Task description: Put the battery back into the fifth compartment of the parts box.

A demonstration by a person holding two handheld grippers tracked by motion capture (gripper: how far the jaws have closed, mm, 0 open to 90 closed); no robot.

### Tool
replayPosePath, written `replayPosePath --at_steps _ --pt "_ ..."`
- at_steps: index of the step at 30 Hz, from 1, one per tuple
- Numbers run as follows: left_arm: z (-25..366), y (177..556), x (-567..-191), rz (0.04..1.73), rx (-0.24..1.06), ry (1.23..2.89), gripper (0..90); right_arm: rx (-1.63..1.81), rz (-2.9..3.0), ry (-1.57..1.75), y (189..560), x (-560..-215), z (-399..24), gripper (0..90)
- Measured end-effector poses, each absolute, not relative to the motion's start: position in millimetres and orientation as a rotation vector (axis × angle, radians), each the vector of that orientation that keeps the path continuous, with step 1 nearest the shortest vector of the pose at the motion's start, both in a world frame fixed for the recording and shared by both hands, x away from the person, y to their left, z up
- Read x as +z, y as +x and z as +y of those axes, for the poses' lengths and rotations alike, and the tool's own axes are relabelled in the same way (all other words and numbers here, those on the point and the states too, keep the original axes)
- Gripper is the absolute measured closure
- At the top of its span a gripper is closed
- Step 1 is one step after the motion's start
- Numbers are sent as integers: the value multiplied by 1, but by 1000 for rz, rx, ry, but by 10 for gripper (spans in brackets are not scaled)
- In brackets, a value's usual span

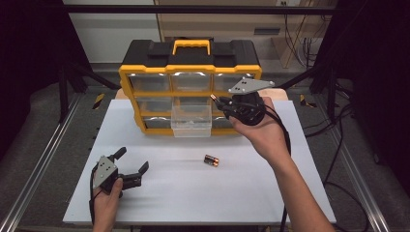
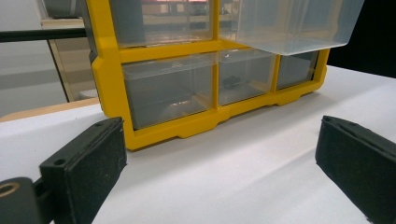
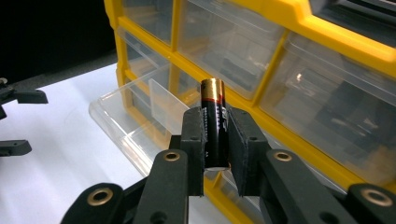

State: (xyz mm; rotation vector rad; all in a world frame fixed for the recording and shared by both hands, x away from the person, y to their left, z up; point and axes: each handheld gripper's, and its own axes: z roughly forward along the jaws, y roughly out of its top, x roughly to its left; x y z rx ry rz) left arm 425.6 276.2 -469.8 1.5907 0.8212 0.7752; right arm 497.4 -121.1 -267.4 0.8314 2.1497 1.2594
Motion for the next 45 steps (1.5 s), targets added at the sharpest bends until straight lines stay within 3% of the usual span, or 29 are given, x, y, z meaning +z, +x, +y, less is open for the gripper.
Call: replayPosePath --at_steps 9,20,23,27,28,30,34,45 --pt "282 427 -470 843 783 1575 13 1225 2226 774 503 -267 -98 767" --pt "279 428 -471 830 777 1590 21 1164 2324 729 519 -291 -62 757" --pt "279 428 -471 830 777 1592 20 1185 2319 738 521 -294 -59 676" --pt "281 429 -471 837 774 1587 19 1222 2252 778 517 -290 -61 417" --pt "281 428 -471 835 776 1584 19 1238 2211 809 514 -288 -67 296" --pt "282 428 -470 835 774 1580 19 1253 2190 833 510 -287 -75 224" --pt "281 429 -471 838 771 1582 19 1265 2167 877 502 -291 -95 150" --pt "283 427 -470 845 783 1576 19 1239 2153 949 489 -311 -138 109"
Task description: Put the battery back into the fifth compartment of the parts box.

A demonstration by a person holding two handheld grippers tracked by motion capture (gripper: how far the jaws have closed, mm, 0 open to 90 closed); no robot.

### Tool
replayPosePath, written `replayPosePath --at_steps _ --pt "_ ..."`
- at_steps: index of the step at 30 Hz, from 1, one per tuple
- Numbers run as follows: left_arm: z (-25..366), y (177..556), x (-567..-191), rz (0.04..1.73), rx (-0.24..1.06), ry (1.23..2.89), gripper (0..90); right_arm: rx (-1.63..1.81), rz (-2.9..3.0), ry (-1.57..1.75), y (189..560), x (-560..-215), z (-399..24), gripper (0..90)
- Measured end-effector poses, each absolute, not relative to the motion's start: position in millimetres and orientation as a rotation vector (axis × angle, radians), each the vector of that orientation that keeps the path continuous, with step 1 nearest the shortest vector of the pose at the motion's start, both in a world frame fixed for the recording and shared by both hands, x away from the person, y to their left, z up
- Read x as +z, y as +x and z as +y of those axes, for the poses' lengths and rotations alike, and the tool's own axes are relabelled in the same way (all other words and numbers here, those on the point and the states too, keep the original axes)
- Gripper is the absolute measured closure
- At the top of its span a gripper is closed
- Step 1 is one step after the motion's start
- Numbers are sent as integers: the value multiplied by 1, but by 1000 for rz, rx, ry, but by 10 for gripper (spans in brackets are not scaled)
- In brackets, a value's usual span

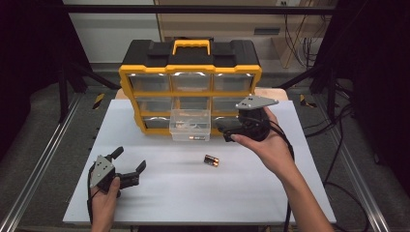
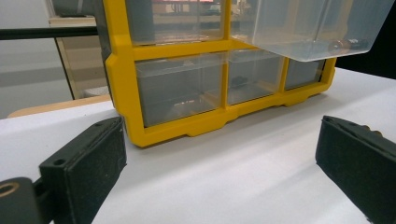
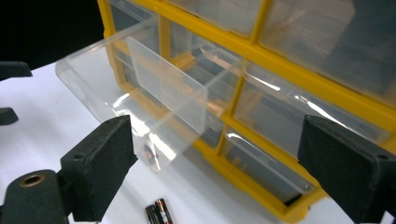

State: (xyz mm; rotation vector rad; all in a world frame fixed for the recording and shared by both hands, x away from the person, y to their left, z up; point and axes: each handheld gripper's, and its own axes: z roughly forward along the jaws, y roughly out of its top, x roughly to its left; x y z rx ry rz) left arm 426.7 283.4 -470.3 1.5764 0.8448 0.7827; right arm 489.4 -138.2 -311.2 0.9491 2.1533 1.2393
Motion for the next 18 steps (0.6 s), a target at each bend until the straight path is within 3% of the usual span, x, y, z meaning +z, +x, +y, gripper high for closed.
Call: replayPosePath --at_steps 18 --pt "285 425 -470 850 801 1578 18 1128 2234 1006 480 -360 -154 104"
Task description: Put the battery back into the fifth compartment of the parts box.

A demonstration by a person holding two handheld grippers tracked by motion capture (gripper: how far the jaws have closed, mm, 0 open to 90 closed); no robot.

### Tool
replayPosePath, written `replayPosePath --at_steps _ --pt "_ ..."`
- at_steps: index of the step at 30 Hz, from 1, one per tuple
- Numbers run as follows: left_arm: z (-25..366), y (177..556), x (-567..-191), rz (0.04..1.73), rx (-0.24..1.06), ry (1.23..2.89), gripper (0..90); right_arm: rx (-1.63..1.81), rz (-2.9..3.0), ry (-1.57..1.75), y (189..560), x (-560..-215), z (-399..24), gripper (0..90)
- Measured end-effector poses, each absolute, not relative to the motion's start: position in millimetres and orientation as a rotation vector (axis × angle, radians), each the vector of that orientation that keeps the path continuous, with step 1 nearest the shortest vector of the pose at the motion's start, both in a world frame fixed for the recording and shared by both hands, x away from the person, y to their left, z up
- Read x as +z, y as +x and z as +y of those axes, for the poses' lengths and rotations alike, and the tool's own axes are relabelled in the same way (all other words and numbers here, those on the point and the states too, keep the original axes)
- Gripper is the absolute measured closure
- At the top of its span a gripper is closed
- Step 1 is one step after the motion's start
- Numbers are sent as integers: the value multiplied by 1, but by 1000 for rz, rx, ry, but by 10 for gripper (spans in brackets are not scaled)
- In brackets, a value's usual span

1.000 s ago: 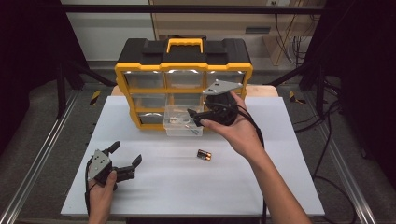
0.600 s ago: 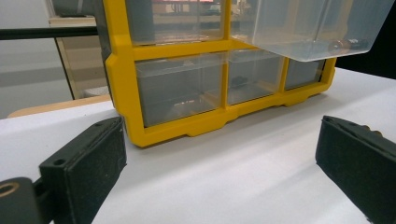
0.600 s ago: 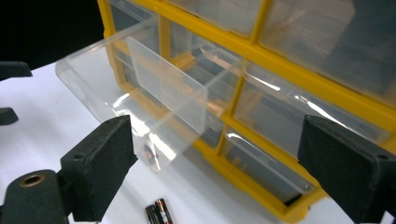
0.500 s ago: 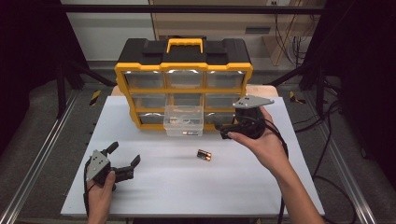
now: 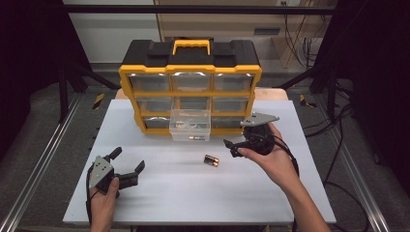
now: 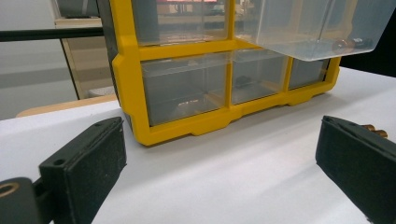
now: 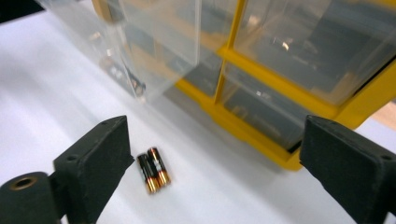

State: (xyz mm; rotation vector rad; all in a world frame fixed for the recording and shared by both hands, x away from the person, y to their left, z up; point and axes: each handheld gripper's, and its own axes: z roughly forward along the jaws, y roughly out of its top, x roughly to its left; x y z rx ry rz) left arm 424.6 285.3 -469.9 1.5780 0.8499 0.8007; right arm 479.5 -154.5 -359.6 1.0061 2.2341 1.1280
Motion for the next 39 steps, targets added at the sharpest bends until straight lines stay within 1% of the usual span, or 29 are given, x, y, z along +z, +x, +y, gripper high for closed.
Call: replayPosePath --at_steps 6,9,12,13,20,21,22,23,24,25,27,28,29,30,31,33,35,39 --pt "286 424 -470 854 805 1577 18 1080 2278 1018 479 -373 -153 120" --pt "287 424 -469 855 804 1574 18 1048 2313 1037 481 -384 -148 138" --pt "288 423 -469 859 804 1565 17 1016 2348 1050 483 -392 -142 137" --pt "289 423 -468 860 805 1559 17 980 2371 1041 484 -399 -137 151" --pt "289 423 -468 857 805 1563 17 937 2432 1031 486 -418 -123 196" --pt "291 423 -469 862 805 1561 17 929 2440 1031 487 -423 -119 226" --pt "291 423 -469 862 805 1561 17 929 2440 1031 487 -423 -119 226" --pt "291 423 -469 864 805 1558 17 927 2449 1035 489 -426 -116 263" --pt "292 423 -469 867 805 1556 17 927 2449 1035 489 -426 -116 263" --pt "293 423 -468 871 802 1553 17 932 2450 1032 491 -428 -114 307" --pt "293 423 -468 873 801 1552 17 930 2451 1030 492 -429 -113 321" --pt "293 423 -469 874 801 1551 17 927 2450 1027 493 -430 -112 345" --pt "293 423 -468 874 801 1550 18 939 2450 1027 494 -430 -112 399" --pt "293 423 -468 874 801 1550 17 939 2450 1027 494 -430 -112 399" --pt "293 423 -468 872 803 1551 17 940 2449 1024 494 -430 -112 420" --pt "292 424 -468 870 801 1553 17 994 2416 1026 494 -431 -114 493" --pt "292 424 -469 869 801 1555 17 1005 2417 1029 495 -431 -114 499" --pt "293 424 -469 872 800 1553 17 1012 2447 1033 498 -436 -111 559"
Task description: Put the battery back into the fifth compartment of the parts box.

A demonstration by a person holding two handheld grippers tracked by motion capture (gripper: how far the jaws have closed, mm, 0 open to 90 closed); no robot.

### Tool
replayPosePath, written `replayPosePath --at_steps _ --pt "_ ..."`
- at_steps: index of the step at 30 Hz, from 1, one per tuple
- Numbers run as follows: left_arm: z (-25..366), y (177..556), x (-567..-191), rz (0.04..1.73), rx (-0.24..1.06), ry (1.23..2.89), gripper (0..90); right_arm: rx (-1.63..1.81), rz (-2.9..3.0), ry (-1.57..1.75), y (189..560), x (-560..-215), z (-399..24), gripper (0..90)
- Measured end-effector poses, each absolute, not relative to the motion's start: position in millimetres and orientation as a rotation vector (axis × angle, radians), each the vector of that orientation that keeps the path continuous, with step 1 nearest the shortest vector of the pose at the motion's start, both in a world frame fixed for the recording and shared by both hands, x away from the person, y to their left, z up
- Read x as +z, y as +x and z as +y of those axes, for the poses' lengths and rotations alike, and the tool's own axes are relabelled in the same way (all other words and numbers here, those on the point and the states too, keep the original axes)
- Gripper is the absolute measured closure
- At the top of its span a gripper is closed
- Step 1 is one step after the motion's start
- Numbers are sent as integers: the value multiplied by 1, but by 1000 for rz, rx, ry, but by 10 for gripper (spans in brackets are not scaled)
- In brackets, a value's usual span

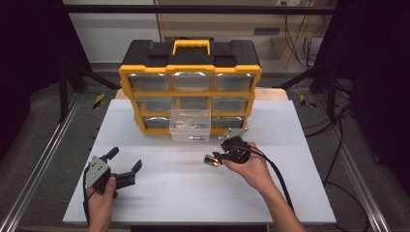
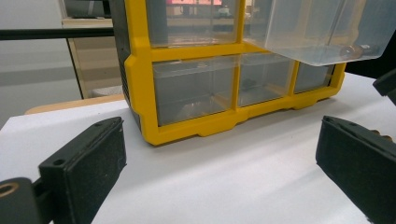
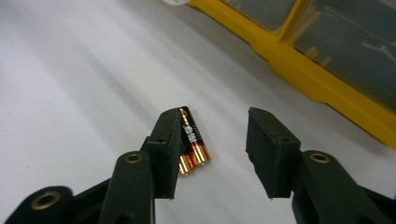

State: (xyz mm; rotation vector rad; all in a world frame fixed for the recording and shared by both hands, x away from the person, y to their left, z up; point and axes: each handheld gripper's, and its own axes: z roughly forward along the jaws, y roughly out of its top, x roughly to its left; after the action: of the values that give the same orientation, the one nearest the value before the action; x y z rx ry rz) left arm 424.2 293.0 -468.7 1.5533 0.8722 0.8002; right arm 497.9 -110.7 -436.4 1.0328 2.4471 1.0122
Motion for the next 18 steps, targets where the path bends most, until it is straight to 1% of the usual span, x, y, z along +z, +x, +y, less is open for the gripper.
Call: replayPosePath --at_steps 3,4,7,8,11,12,18 --pt "293 424 -469 873 800 1553 17 1007 2458 1035 499 -441 -107 562" --pt "293 425 -469 873 800 1553 17 1002 2464 1030 498 -444 -105 595" --pt "293 425 -469 868 799 1558 17 1010 2463 1034 499 -447 -104 616" --pt "292 425 -469 868 797 1560 17 1014 2475 1035 501 -451 -104 652" --pt "291 426 -469 866 795 1564 18 1020 2492 1047 503 -454 -103 674" --pt "291 425 -469 863 798 1568 18 1036 2503 1048 505 -457 -102 711" --pt "290 424 -469 862 799 1572 18 1002 2542 1046 510 -465 -100 748"
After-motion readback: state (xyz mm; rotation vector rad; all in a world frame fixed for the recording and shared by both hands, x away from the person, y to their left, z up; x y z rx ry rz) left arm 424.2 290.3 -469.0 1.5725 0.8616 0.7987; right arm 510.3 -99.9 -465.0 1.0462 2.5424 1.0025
